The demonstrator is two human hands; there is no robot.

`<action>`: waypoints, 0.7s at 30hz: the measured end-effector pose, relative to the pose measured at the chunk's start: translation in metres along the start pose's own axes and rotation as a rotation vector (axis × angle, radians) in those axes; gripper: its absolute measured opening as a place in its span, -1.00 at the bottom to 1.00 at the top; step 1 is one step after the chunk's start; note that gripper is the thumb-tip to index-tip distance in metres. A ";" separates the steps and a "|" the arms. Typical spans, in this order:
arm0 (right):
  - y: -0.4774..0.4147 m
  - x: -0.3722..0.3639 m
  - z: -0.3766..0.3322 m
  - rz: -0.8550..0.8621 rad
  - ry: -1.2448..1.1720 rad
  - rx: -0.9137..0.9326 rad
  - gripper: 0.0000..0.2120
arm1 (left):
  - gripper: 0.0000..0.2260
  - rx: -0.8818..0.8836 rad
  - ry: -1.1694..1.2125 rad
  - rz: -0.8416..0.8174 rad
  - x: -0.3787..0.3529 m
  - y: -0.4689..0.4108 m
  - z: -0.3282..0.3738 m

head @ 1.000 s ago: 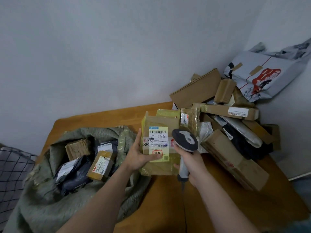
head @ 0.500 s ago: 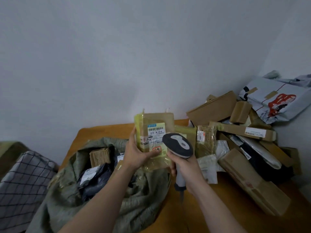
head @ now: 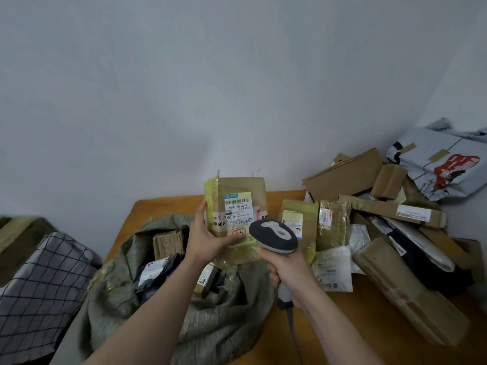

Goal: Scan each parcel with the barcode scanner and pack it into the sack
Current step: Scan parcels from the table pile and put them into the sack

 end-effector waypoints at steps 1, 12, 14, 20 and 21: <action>0.000 -0.002 0.000 -0.006 0.015 0.000 -0.85 | 0.28 -0.001 -0.006 0.003 0.001 0.000 0.000; 0.001 -0.015 0.003 -0.013 0.018 -0.046 -0.75 | 0.25 -0.002 0.001 0.021 0.008 -0.001 -0.007; 0.001 -0.016 0.004 -0.012 0.015 -0.051 -0.73 | 0.26 -0.011 0.005 0.029 0.009 0.000 -0.005; 0.000 -0.019 0.006 -0.018 -0.001 -0.054 -0.74 | 0.25 0.004 -0.004 0.040 0.011 0.000 -0.007; 0.000 -0.020 0.006 -0.022 -0.006 -0.056 -0.75 | 0.26 0.007 -0.005 0.039 0.011 0.001 -0.007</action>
Point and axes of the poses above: each hand's wrist, its own y-axis away from the middle knuckle, its own x-axis out of the back of the hand, z = x × y, the point moved 8 cm from there along -y, towards the middle knuckle, and after that the axes turned 4 degrees about -z, right-handed, at the moved point
